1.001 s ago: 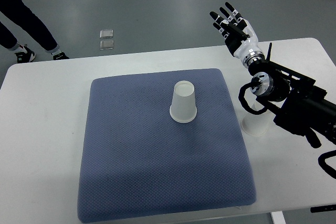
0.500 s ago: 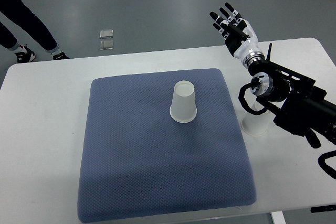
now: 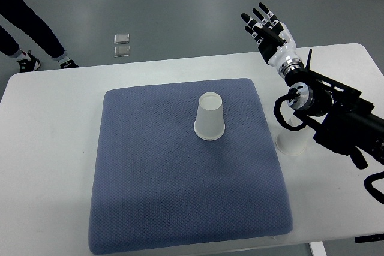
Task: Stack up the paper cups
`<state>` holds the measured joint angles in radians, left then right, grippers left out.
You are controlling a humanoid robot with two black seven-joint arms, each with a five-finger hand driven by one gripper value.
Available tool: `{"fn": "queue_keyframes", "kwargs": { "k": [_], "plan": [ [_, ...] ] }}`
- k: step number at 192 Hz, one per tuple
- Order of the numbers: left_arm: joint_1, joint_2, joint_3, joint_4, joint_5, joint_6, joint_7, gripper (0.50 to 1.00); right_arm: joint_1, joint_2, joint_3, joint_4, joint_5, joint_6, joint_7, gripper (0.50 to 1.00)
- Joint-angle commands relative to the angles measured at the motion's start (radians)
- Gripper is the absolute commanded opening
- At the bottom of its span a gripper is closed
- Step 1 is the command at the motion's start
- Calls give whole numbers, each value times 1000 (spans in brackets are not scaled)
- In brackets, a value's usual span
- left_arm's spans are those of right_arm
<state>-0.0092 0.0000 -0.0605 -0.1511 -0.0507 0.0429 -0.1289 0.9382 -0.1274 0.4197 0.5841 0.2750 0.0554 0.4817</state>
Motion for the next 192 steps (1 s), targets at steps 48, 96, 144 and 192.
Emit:
{"fn": "queue_keyframes", "kwargs": {
  "k": [48,96,144,192],
  "plan": [
    [0,0,1,1,0,0,0,1000,16,-1,-2,-18,0,0,0,915],
    [0,0,1,1,0,0,0,1000,19,-8,-2,-29,0,1,-5,915],
    [0,0,1,1,0,0,0,1000,48,-12,-6,-32,-5,-35,-3,915],
    [0,0,1,1,0,0,0,1000,96,-75,-21,-24,-65,-45,-5,915]
  ]
}}
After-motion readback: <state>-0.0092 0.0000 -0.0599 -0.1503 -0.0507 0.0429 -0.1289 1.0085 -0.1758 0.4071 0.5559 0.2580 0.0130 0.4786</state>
